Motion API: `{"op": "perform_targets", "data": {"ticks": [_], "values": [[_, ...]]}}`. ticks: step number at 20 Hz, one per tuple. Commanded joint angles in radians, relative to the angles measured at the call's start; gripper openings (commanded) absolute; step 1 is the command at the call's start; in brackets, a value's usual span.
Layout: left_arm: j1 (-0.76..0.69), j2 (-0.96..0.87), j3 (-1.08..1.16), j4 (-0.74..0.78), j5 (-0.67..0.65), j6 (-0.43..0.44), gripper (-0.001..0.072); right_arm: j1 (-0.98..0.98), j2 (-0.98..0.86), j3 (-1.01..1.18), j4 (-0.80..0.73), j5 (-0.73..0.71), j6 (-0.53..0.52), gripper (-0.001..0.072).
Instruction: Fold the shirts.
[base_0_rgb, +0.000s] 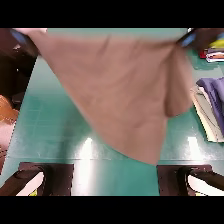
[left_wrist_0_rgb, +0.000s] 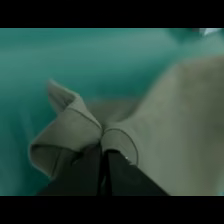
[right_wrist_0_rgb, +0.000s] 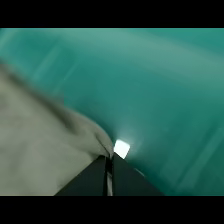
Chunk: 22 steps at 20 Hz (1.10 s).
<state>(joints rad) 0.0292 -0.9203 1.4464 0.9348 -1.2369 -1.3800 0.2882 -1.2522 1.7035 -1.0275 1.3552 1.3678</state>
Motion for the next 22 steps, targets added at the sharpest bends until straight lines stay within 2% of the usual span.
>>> {"op": "perform_targets", "data": {"ticks": [1,4,7,10,13,14,15,16,19,22], "values": [[0.000,-0.029,-0.386,0.064,-0.042,0.005,0.0025,0.138,-0.117,-0.229,0.006,-0.029,0.004,0.0012],[0.000,-0.035,-0.644,0.108,0.087,0.065,0.0025,0.222,-0.208,-0.363,0.007,-0.170,0.004,0.0012],[0.000,-0.035,-0.741,0.119,0.212,0.090,0.0025,0.258,-0.277,-0.391,0.008,-0.233,0.004,0.0012],[0.000,-0.034,-0.738,0.119,0.262,0.091,0.0026,0.264,-0.303,-0.367,0.006,-0.236,0.004,0.0013],[0.000,-0.034,-0.737,0.122,0.230,0.090,0.0028,0.260,-0.302,-0.329,0.004,-0.210,0.004,0.0013],[0.000,-0.034,-0.727,0.129,0.211,0.090,0.0202,0.258,-0.302,-0.316,0.004,-0.195,0.004,0.0013],[0.000,-0.034,-0.708,0.132,0.189,0.090,0.0512,0.258,-0.302,-0.305,0.003,-0.182,0.004,0.0013],[0.000,-0.034,-0.678,0.133,0.166,0.090,0.0552,0.258,-0.302,-0.300,0.004,-0.173,0.004,0.0013],[0.000,-0.034,-0.526,0.145,0.073,0.090,0.0541,0.258,-0.275,-0.330,0.003,-0.177,0.004,0.0013],[0.001,-0.035,-0.359,0.181,0.108,0.082,0.0541,0.258,-0.246,-0.376,0.003,-0.178,0.003,0.0013]]}}
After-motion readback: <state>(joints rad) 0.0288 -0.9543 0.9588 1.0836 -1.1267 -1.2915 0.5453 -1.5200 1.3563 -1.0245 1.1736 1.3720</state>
